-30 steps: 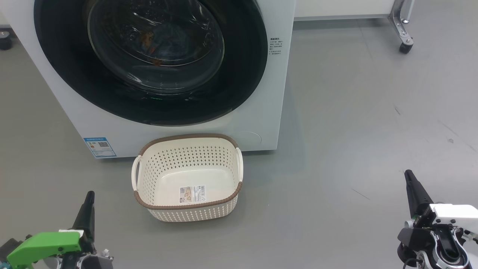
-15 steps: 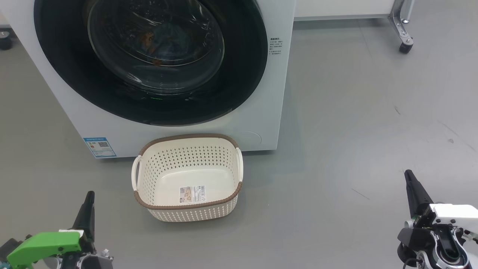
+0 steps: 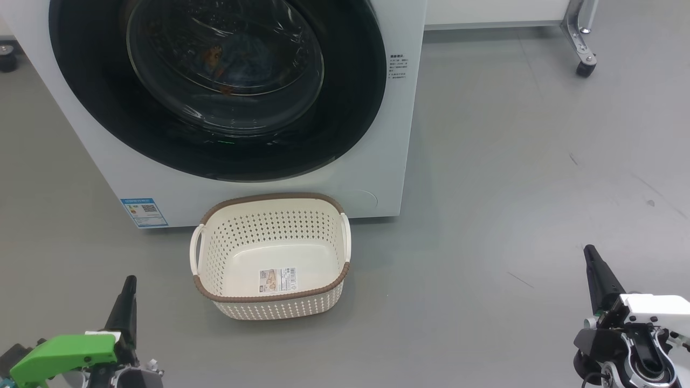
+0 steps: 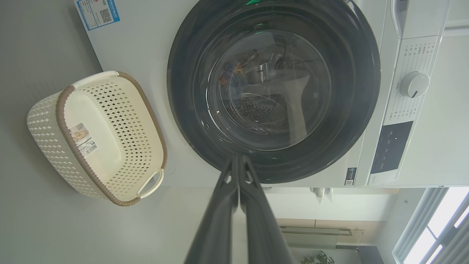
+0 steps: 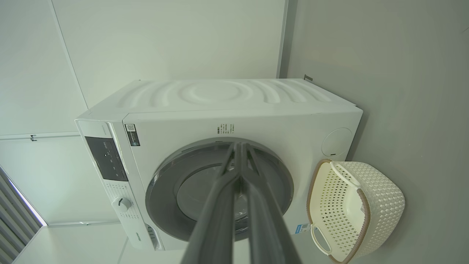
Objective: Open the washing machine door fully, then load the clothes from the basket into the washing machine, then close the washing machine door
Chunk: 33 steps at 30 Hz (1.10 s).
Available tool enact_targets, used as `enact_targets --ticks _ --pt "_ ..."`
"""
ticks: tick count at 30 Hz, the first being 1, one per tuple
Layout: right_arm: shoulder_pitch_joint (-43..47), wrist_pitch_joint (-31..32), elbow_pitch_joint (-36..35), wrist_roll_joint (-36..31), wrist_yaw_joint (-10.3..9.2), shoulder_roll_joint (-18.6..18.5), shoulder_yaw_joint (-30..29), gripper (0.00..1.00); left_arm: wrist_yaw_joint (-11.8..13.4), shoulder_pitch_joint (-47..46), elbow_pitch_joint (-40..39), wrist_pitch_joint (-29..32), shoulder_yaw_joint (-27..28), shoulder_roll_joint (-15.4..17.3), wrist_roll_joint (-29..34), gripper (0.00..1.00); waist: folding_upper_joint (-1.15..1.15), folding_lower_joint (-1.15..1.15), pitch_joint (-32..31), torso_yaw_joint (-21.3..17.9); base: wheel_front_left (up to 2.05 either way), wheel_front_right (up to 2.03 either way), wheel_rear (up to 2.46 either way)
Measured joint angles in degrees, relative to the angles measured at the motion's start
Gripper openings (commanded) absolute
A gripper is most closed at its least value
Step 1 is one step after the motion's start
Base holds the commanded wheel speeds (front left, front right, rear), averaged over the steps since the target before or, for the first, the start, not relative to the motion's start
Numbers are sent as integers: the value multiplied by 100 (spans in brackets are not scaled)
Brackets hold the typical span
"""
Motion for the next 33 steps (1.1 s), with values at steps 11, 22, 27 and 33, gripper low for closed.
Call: enact_targets --ticks 11,22,27,33 --pt "0 0 0 0 0 0 0 0 0 0 0 0 0 0 0 0 0 0 0 0 0 0 0" --pt "0 0 0 0 0 0 0 0 0 0 0 0 0 0 0 0 0 0 0 0 0 0 0" --pt "0 0 0 0 0 0 0 0 0 0 0 0 0 0 0 0 0 0 0 0 0 0 0" --pt "0 0 0 0 0 0 1 0 0 0 -1 0 0 0 0 0 0 0 0 0 0 0 0"
